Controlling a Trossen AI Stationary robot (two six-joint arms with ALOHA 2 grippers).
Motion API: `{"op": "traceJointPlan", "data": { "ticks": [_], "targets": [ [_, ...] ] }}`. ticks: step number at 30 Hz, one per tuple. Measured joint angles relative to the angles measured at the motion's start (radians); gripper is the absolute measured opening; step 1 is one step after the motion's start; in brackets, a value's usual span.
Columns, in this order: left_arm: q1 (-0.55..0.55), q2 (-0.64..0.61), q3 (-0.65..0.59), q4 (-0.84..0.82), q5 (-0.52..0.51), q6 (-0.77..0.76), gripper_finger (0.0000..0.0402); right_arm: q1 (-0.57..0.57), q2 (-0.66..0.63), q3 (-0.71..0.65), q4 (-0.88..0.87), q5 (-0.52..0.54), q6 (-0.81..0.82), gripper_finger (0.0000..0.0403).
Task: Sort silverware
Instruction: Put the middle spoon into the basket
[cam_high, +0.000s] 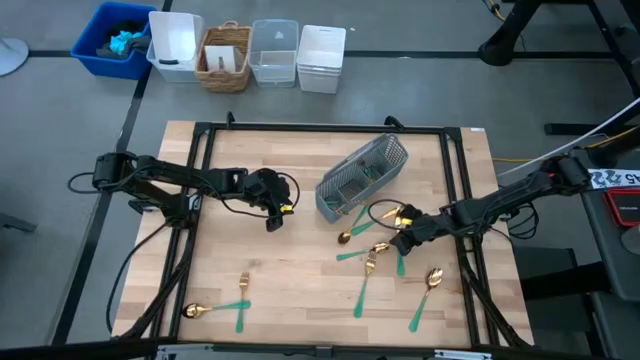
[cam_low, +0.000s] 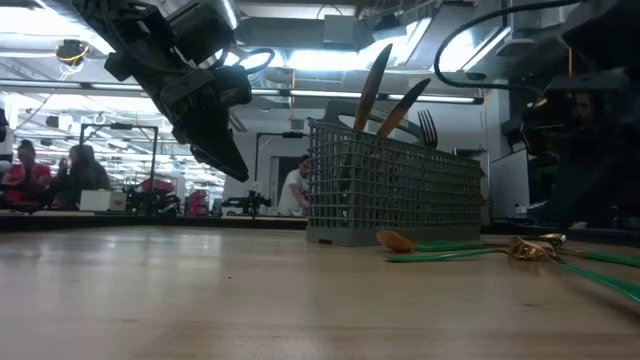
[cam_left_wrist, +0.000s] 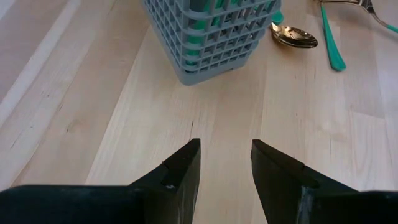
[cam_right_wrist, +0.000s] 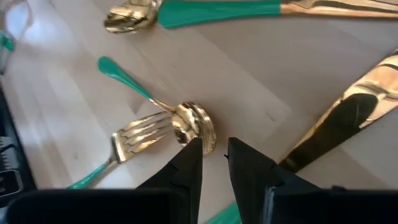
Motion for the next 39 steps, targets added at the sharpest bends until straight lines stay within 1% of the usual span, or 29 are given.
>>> {"op": "traceJointPlan", "data": {
  "ticks": [3, 11, 19, 21, 25, 26, 31, 33, 36, 39],
  "targets": [
    [0.000, 0.000, 0.000, 0.000, 0.000, 0.000, 0.0131, 0.000, 0.033, 0.000, 0.008, -0.005, 0.000, 0.0081],
    [0.000, 0.000, 0.000, 0.000, 0.000, 0.010, 0.0131, 0.000, 0.157, 0.000, 0.154, -0.020, -0.004, 0.0081],
    [0.000, 0.000, 0.000, -0.003, 0.000, 0.010, 0.0131, 0.000, 0.261, 0.002, 0.225, -0.054, 0.003, 0.0075],
    [0.000, 0.000, 0.000, -0.003, 0.000, 0.010, 0.0131, 0.000, 0.264, 0.002, 0.241, -0.048, -0.002, 0.0062],
    [0.000, 0.000, 0.000, -0.003, 0.000, 0.009, 0.0131, 0.000, 0.267, 0.001, 0.286, -0.047, -0.031, 0.0016],
    [0.000, 0.000, 0.000, -0.003, 0.000, 0.008, 0.0131, 0.000, 0.266, 0.001, 0.291, -0.047, -0.032, 0.0011],
    [0.000, 0.000, 0.000, -0.006, 0.000, 0.008, 0.0131, -0.001, 0.264, 0.001, 0.321, -0.047, -0.032, 0.0020],
    [0.000, 0.000, 0.000, -0.008, 0.000, 0.014, 0.0131, -0.001, 0.257, 0.000, 0.332, -0.049, -0.038, 0.0014],
    [0.001, 0.000, 0.000, -0.008, 0.000, 0.040, 0.0131, -0.001, 0.226, 0.000, 0.334, -0.077, -0.079, 0.0007],
    [0.006, 0.000, 0.000, -0.010, 0.000, 0.039, 0.0131, -0.001, 0.172, 0.000, 0.327, -0.081, -0.083, 0.0012]
  ]
}}
